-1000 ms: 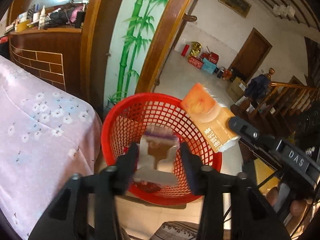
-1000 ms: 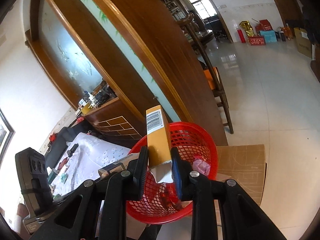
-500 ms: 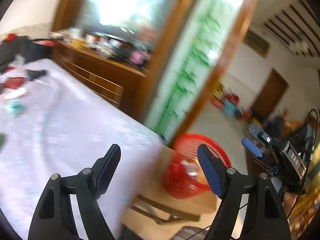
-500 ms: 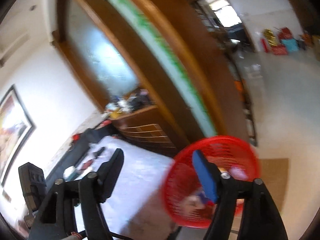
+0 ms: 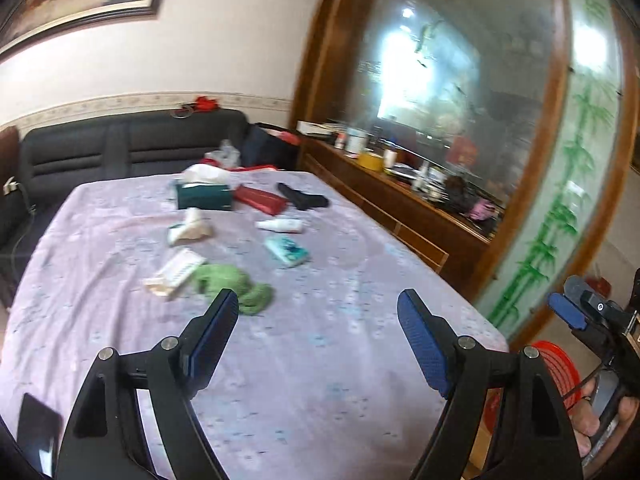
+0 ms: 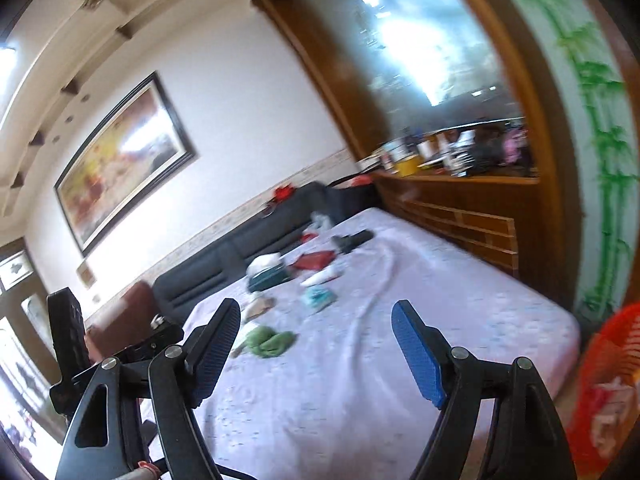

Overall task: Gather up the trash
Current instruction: 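Return both tools to the table toward the remaining trash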

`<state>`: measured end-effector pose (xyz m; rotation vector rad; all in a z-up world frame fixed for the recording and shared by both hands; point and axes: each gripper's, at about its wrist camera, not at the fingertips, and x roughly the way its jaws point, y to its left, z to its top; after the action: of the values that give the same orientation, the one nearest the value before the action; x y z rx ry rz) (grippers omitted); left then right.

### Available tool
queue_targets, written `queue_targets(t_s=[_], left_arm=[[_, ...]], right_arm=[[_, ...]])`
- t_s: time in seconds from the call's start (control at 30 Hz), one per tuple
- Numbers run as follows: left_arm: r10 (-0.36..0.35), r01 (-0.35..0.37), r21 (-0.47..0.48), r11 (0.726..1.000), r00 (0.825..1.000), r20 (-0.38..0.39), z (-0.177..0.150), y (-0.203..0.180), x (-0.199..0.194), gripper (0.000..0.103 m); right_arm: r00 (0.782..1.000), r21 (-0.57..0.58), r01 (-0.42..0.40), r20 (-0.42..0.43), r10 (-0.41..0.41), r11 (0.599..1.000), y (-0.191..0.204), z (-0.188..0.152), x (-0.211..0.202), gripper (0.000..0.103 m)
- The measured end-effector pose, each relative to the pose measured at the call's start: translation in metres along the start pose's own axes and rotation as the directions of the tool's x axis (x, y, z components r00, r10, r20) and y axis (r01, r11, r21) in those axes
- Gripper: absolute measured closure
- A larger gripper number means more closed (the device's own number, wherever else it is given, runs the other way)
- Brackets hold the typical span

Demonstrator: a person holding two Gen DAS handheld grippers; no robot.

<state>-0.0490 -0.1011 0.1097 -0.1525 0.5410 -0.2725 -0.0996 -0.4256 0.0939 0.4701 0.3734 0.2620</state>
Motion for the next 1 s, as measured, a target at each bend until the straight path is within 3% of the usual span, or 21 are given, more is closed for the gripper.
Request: queue_targets(t_s=[0.4,0.8,1.0], left_arm=[[0.074,-0.073,-0.027,0.997,0.996,0.043,-0.001,0.043,-0.026,0.022],[0.119,-0.116,-0.076,0.990,0.993,0.026,-0.002,0.088,-0.028,0.022],[0.111,-0.112,-0.101,0.988,0.994,-0.018,0.009,0.122,-0.016,0.022]], right_arm=[[0.988,-0.124,-0.110,-0.119,0.095,0.986,0.072,-0.007,0.072,0.018],[0.963,-0.168,-0.179,-0.230,0.138,0.969,0.107,-0.021,0.132,0.016],[0.909,-0.126,-0.264,-0.362,0.204,0.956,0.111,-0.034,0.188,0.016]])
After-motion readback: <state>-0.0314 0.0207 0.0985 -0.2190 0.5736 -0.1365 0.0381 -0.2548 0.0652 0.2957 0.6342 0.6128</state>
